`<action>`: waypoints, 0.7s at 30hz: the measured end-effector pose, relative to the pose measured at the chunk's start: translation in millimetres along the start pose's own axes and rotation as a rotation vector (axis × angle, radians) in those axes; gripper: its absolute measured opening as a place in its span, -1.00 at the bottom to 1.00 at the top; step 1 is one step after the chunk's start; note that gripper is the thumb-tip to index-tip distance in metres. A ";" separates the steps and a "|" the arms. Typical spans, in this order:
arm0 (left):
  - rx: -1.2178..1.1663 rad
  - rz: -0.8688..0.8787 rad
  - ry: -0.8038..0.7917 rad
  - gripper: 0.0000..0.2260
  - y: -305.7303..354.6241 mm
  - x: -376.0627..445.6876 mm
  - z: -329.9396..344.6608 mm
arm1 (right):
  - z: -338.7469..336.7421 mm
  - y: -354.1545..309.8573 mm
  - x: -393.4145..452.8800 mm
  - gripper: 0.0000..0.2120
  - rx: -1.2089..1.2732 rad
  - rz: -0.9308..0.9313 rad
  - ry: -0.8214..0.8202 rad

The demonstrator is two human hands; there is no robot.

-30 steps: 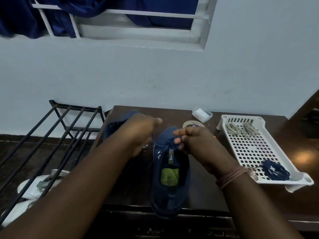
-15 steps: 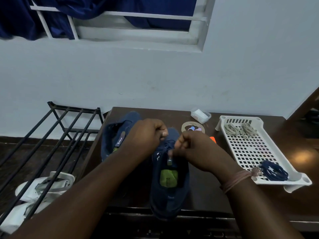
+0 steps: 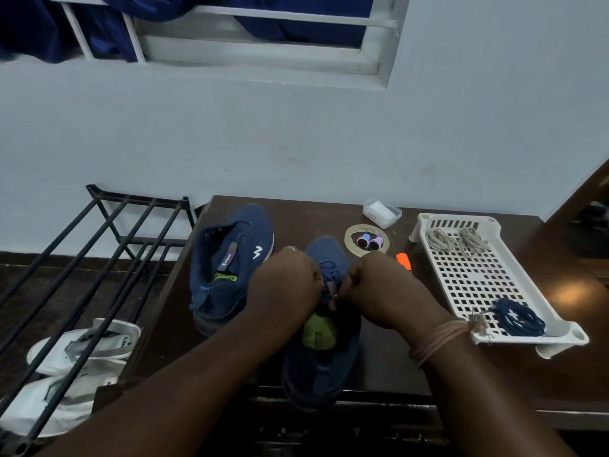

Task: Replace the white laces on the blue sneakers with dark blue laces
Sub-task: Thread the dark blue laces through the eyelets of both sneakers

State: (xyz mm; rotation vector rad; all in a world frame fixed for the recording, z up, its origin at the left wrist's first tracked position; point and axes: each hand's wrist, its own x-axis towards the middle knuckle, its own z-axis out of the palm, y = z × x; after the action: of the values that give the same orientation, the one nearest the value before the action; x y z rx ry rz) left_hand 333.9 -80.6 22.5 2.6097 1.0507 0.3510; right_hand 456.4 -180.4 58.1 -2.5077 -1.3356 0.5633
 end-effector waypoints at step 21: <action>0.242 -0.033 0.141 -0.77 15.5 -12.8 14.1 | 1.0 2.1 2.5 -0.59 0.175 0.097 -0.006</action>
State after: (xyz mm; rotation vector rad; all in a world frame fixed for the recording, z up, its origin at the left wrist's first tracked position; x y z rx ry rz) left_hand 339.4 -102.9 13.7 2.8105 1.2518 0.4291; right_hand 458.8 -179.4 55.9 -2.4390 -1.1183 0.6771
